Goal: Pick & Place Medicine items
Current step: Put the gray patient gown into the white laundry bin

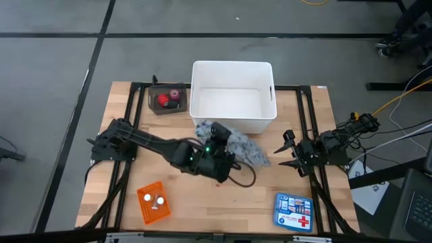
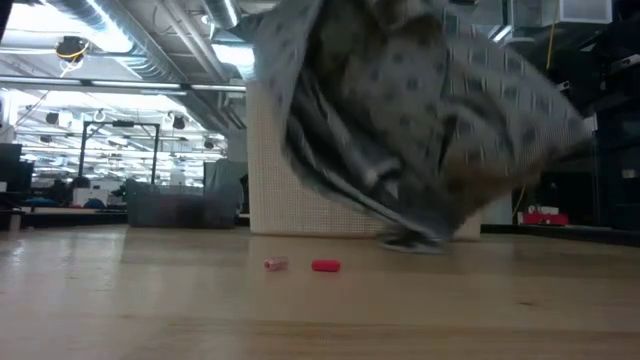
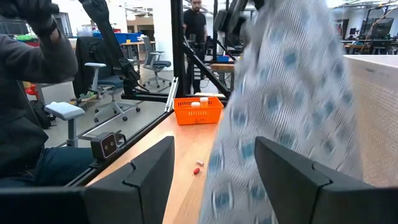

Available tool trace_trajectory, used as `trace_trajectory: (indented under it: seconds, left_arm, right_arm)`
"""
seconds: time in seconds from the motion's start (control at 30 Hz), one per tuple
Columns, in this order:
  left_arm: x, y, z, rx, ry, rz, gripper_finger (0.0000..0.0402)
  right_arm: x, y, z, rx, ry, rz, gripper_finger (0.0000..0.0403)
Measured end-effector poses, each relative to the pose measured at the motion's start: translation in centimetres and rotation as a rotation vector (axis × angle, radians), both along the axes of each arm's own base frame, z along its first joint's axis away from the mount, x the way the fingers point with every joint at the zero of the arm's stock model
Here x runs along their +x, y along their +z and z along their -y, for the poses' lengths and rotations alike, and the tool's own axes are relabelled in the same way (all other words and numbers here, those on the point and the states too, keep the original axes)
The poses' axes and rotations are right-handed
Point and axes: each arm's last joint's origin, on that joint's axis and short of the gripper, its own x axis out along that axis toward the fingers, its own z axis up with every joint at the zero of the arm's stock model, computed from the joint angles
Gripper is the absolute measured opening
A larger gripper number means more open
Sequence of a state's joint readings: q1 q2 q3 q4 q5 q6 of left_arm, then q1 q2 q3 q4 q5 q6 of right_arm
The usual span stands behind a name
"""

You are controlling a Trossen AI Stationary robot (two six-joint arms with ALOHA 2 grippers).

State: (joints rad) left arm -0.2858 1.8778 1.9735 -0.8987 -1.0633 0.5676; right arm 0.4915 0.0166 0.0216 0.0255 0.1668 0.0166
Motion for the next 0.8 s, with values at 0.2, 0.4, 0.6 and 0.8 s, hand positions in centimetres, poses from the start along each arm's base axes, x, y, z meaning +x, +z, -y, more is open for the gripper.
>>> trace_trajectory:
  seconds: [0.2, 0.4, 0.6, 0.8]
  left_arm:
    - [-0.8, 5.3, -1.0, 0.039, -0.008, 0.080, 0.0010]
    - [-1.9, 9.3, -2.6, 0.069, 0.012, 0.145, 0.0010]
    - [-2.6, 11.2, -4.0, 0.128, 0.063, 0.158, 0.0010]
    - [-3.2, 12.8, -6.0, 0.161, 0.110, 0.203, 0.0010]
  right_arm:
    - [0.0, 0.0, 0.0, 0.000, 0.000, 0.000, 0.0224]
    - [0.0, 0.0, 0.0, 0.000, 0.000, 0.000, 0.0224]
    - [0.0, 0.0, 0.0, 0.000, 0.001, 0.000, 0.0224]
    - [0.0, 0.0, 0.0, 0.000, 0.001, 0.000, 0.0224]
